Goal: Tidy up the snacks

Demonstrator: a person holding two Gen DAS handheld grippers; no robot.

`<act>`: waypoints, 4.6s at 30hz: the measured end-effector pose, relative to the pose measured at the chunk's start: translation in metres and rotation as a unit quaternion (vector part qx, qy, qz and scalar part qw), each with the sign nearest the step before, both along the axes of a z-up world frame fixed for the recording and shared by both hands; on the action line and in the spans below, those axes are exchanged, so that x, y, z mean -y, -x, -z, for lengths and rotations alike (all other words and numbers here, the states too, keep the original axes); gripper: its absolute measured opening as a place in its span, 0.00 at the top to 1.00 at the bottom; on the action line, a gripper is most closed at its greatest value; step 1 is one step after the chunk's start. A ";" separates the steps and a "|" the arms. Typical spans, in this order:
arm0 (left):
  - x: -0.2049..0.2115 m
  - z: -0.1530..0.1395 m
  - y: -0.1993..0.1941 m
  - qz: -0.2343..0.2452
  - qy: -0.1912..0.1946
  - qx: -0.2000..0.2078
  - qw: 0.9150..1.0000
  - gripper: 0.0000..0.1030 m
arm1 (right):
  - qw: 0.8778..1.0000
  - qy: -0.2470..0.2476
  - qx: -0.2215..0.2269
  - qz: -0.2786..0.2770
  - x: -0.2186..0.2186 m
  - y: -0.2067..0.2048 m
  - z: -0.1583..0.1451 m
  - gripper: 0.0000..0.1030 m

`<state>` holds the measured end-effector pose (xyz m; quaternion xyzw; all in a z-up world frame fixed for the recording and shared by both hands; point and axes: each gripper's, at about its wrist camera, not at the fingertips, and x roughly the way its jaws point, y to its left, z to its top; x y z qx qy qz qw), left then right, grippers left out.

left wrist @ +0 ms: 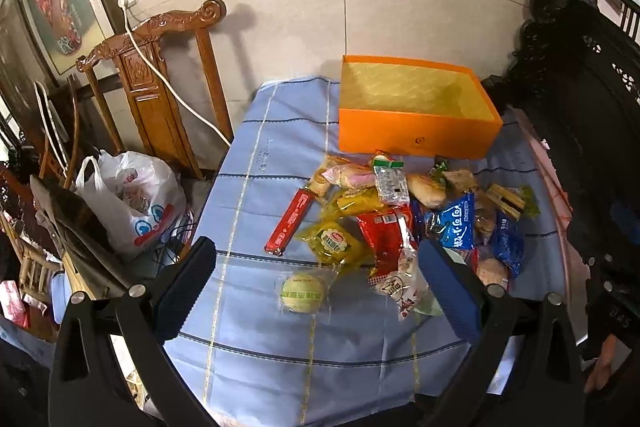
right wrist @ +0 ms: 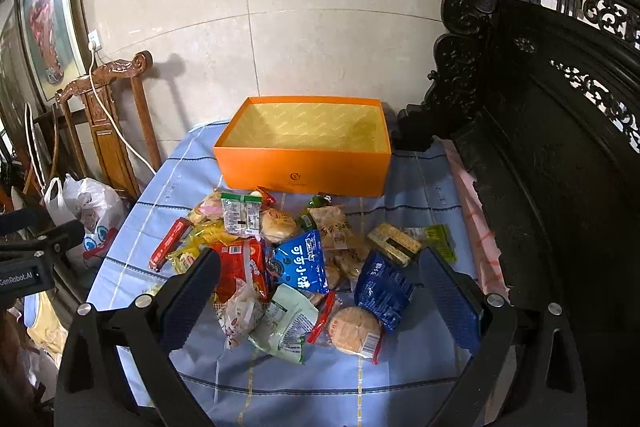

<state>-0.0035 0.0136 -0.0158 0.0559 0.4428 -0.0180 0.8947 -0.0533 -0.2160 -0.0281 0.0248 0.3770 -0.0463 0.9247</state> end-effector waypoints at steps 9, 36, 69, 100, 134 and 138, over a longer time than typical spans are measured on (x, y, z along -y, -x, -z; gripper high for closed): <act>0.000 -0.003 -0.001 -0.001 0.001 0.002 1.000 0.04 | 1.000 -0.011 0.006 -0.006 0.001 0.001 -0.003 0.03; -0.003 0.000 -0.011 -0.005 0.004 -0.007 1.000 0.04 | 1.000 -0.007 -0.003 -0.003 0.002 -0.001 0.003 0.03; -0.033 0.251 -0.048 0.029 -0.043 -0.102 0.993 0.04 | 0.981 -0.042 -0.160 0.098 0.080 -0.026 0.176 0.03; -0.051 0.246 -0.035 0.073 0.088 -0.030 0.993 0.45 | 0.976 -0.147 -0.125 0.103 0.097 -0.063 0.200 0.43; 0.096 0.042 -0.295 0.106 0.060 0.108 0.987 0.04 | 0.995 -0.094 0.003 0.020 0.097 -0.294 0.002 0.06; 0.081 0.059 -0.288 0.117 0.042 0.102 0.987 0.04 | 0.996 -0.083 0.000 0.036 0.097 -0.272 0.021 0.06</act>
